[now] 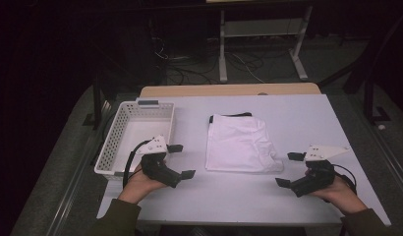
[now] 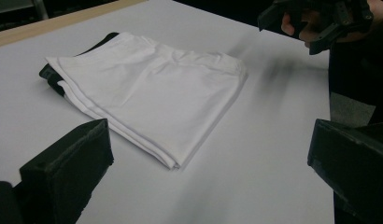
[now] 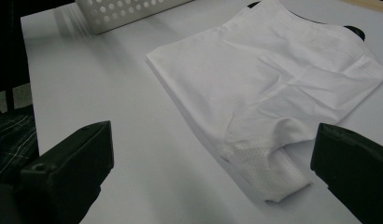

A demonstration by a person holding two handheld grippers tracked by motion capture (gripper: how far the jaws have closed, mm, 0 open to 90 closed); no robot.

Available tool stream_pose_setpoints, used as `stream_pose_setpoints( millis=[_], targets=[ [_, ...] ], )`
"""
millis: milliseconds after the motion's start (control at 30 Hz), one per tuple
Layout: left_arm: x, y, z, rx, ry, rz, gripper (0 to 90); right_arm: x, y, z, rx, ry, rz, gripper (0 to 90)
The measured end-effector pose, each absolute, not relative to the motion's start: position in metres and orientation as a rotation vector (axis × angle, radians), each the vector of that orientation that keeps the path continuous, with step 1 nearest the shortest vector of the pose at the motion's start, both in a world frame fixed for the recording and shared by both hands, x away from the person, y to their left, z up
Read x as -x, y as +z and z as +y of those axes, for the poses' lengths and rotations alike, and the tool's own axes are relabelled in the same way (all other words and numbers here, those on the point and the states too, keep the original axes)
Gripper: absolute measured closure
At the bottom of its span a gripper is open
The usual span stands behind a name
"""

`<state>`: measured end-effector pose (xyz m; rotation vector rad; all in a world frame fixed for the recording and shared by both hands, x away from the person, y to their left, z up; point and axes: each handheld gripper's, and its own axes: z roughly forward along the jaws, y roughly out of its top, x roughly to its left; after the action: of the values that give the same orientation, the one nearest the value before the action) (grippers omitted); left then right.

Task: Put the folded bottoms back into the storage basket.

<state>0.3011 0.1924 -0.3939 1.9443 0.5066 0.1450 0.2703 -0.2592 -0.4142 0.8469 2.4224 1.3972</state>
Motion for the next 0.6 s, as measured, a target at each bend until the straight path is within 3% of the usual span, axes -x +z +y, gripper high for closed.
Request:
stream_pose_setpoints(
  millis=[600],
  targets=[
    [-0.303,-0.395,0.193,-1.947,0.121,0.509,0.0,-0.276,-0.414,-0.246,-0.812,1.418,2.446,0.0]
  ],
)
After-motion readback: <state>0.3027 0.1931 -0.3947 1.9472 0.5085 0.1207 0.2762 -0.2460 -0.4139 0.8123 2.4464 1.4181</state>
